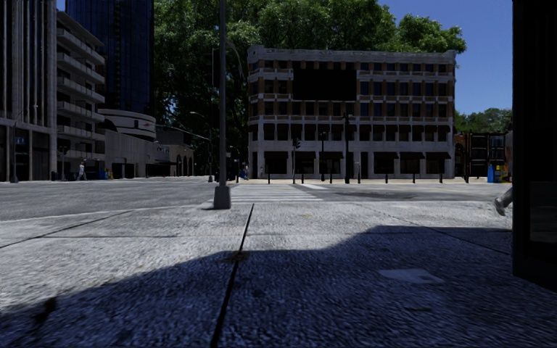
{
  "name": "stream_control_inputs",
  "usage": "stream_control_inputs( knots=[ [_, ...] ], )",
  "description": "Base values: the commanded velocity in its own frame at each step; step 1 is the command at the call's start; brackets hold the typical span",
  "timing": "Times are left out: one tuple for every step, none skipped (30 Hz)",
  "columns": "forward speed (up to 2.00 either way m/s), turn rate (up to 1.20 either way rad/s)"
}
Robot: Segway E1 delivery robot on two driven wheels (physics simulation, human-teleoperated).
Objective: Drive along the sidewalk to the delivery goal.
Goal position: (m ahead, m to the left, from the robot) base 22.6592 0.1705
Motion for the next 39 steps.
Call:
stream_control_inputs(
  knots=[
    [2.00,0.00],
    [2.00,0.00],
    [2.00,0.00],
    [2.00,0.00],
    [2.00,0.00],
    [2.00,0.00],
    [2.00,0.00],
    [2.00,0.00],
    [2.00,0.00],
    [2.00,0.00],
    [2.00,0.00],
    [2.00,0.00],
    [2.00,0.00],
    [2.00,0.00],
    [2.00,0.00],
    [2.00,0.00],
    [2.00,0.00],
    [2.00,0.00],
    [2.00,0.00],
    [2.00,0.00],
    [2.00,0.00],
    [2.00,0.00],
    [2.00,0.00],
    [2.00,0.00],
    [2.00,0.00],
    [2.00,0.00],
    [2.00,0.00],
    [2.00,0.00],
    [2.00,0.00],
    [2.00,0.00],
    [2.00,0.00],
    [2.00,0.00],
    [2.00,0.00],
    [2.00,0.00],
    [2.00,0.00],
    [2.00,0.00],
    [2.00,0.00],
    [2.00,0.00],
    [2.00,0.00]
  ],
)
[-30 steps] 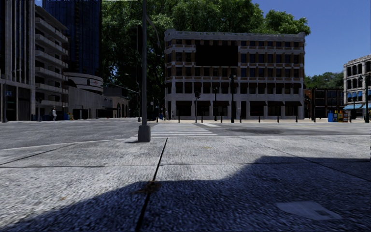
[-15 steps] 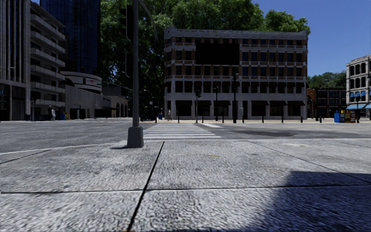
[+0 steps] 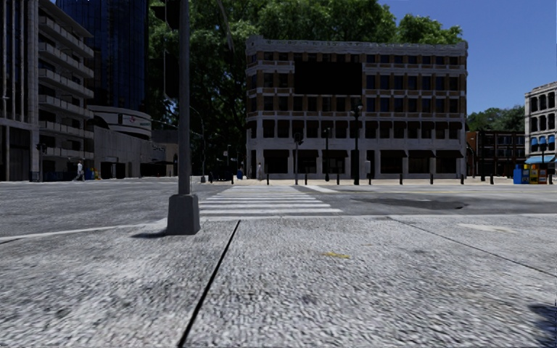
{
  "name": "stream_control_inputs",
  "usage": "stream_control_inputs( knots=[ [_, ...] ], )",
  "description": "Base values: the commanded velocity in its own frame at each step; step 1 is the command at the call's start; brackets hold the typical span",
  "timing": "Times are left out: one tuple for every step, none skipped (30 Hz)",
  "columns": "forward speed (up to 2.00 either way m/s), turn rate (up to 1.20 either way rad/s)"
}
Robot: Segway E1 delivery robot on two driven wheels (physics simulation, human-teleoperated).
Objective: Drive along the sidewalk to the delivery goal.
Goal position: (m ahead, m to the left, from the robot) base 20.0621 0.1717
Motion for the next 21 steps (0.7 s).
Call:
stream_control_inputs(
  knots=[
    [2.00,0.00],
    [2.00,0.00],
    [2.00,0.00],
    [2.00,0.00],
    [2.00,0.00],
    [2.00,0.00],
    [2.00,0.00],
    [2.00,0.00],
    [2.00,0.00],
    [2.00,0.00],
    [2.00,0.00],
    [2.00,0.00],
    [2.00,0.00],
    [2.00,0.00],
    [2.00,0.00],
    [2.00,0.00],
    [2.00,0.00],
    [2.00,0.00],
    [2.00,0.00],
    [2.00,0.00],
    [2.00,0.00]
  ],
)
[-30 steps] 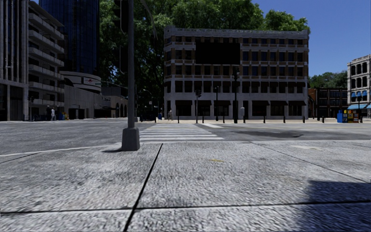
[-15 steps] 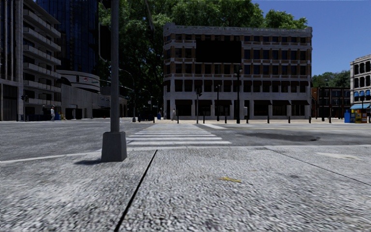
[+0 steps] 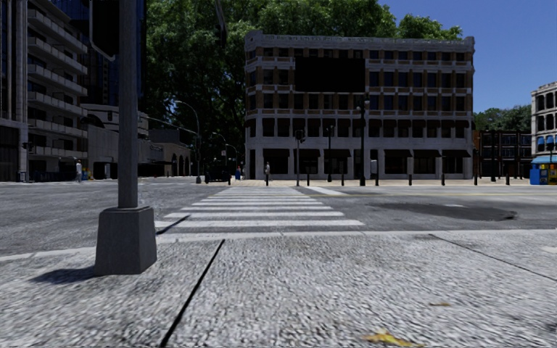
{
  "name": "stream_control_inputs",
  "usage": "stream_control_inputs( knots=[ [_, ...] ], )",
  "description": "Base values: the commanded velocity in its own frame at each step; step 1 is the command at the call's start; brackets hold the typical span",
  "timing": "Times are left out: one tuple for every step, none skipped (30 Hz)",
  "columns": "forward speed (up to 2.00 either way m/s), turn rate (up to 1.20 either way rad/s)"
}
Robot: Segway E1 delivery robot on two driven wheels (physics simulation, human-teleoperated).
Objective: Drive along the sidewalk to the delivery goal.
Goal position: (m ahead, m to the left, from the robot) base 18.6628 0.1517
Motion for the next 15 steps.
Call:
stream_control_inputs(
  knots=[
    [2.00,0.00],
    [2.00,0.00],
    [2.00,0.00],
    [2.00,0.00],
    [2.00,0.00],
    [2.00,0.00],
    [2.00,0.00],
    [2.00,0.00],
    [2.00,0.00],
    [2.00,0.00],
    [2.00,0.00],
    [2.00,0.00],
    [2.00,0.00],
    [2.00,0.00],
    [2.00,0.00]
  ],
)
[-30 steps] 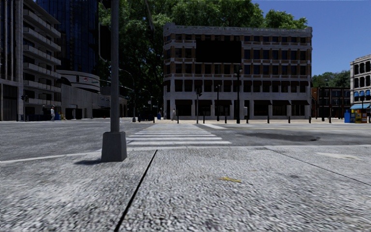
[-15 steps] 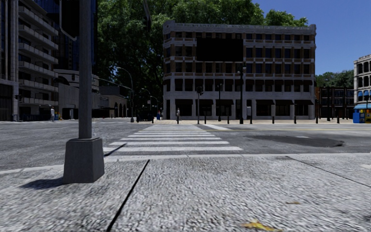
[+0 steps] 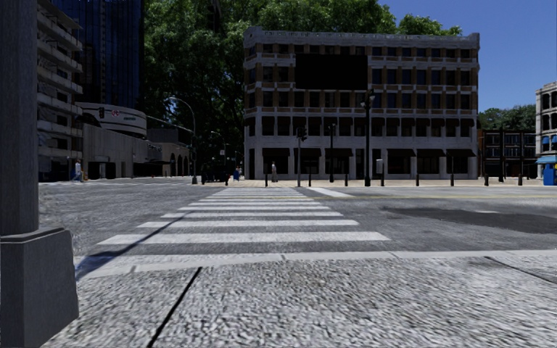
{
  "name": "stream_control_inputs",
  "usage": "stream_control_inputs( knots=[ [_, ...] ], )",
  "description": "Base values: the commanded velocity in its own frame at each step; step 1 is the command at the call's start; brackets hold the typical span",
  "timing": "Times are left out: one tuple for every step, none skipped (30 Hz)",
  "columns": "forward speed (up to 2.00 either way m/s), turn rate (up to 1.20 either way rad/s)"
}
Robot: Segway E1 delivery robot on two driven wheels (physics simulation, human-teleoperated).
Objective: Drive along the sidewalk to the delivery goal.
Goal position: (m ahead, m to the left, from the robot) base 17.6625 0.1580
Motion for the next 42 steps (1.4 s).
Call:
stream_control_inputs(
  knots=[
    [2.00,0.00],
    [2.00,0.00],
    [2.00,0.00],
    [2.00,0.00],
    [2.00,0.00],
    [2.00,0.00],
    [2.00,0.00],
    [2.00,0.00],
    [2.00,0.00],
    [2.00,0.00],
    [2.00,0.00],
    [2.00,0.00],
    [2.00,0.00],
    [2.00,0.00],
    [2.00,0.00],
    [2.00,0.00],
    [2.00,0.00],
    [2.00,0.00],
    [2.00,0.00],
    [2.00,0.00],
    [2.00,0.00],
    [2.00,0.00],
    [2.00,0.00],
    [2.00,0.00],
    [2.00,0.00],
    [2.00,0.00],
    [2.00,0.00],
    [2.00,0.00],
    [2.00,0.00],
    [2.00,0.00],
    [2.00,0.00],
    [2.00,0.00],
    [2.00,0.00],
    [2.00,0.00],
    [1.98,0.00],
    [1.85,0.00],
    [1.66,0.00],
    [1.66,0.00],
    [1.48,0.00],
    [1.34,0.00],
    [1.26,0.00],
    [1.26,0.00]
  ],
)
